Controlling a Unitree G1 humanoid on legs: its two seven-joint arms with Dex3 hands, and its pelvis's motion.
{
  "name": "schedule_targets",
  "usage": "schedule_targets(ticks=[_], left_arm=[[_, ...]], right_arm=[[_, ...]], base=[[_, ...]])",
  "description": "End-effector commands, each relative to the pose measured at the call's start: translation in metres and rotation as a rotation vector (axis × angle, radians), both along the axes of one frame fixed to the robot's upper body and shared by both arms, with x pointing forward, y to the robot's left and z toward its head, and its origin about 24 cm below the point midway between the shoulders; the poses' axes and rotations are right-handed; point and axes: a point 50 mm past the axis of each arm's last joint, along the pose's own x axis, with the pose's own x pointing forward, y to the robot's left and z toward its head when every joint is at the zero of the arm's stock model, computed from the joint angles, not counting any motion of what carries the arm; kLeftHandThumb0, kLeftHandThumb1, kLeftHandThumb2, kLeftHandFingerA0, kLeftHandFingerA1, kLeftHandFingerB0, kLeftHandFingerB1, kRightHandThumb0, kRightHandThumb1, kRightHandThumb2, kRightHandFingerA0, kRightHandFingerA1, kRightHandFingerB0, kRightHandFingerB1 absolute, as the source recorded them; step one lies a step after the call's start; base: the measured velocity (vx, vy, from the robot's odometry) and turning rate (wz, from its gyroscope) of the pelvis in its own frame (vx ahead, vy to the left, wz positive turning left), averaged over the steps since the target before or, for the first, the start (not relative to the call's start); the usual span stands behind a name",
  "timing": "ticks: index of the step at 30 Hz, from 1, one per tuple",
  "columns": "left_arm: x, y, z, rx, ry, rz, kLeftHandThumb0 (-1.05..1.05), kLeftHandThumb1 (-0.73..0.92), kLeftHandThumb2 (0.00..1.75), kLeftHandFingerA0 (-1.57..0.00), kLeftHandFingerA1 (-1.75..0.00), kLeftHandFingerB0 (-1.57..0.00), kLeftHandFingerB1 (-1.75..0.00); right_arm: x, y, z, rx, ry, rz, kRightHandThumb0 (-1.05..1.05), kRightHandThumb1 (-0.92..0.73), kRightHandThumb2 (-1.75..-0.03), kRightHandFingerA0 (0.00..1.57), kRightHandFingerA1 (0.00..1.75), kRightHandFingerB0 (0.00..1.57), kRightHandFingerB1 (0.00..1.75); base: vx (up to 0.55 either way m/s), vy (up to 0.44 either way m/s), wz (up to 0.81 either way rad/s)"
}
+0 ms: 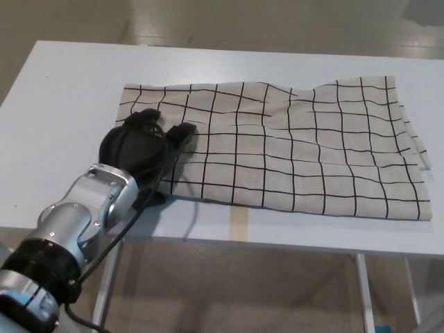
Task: Use the left hand to fold a white towel with checkered patterns in half.
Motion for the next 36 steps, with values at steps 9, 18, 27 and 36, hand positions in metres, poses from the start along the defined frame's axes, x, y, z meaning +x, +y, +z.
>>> schedule_targets(ticks=[9,18,27,36], left_arm=[[-0.016,0.02,-0.048,0.034,0.078,0.065,-0.5,0.33,0.7,0.0,-0.1,0.0,-0.2],[-0.039,-0.01,-0.093,0.01,0.185,0.058,-0.24,0.61,0.52,-0.56,-1.75,-0.41,-1.75],[-0.05,-0.013,-0.106,-0.044,0.143,0.079,-0.2,0.65,0.55,-0.73,-1.75,-0.53,-1.75],[-0.036,0.033,-0.081,-0.223,0.06,0.197,-0.23,0.68,0.55,-0.77,-1.75,-0.6,-1.75]], right_arm=[[-0.002,-0.003,0.001,0.005,-0.015,-0.031,-0.42,-0.64,-0.6,0.46,0.66,0.41,0.43],[-0.007,0.004,0.001,0.024,-0.034,-0.041,-0.41,-0.64,-0.59,0.48,0.67,0.42,0.44],[-0.003,0.001,0.002,0.03,-0.041,-0.041,-0.42,-0.64,-0.6,0.48,0.67,0.43,0.44],[-0.003,0.0,0.002,0.022,-0.035,-0.038,-0.47,-0.51,-0.87,0.47,0.69,0.38,0.55]], base=[[0.0,0.0,0.0],[0.0,0.0,0.0],[0.0,0.0,0.0],[0.0,0.0,0.0]])
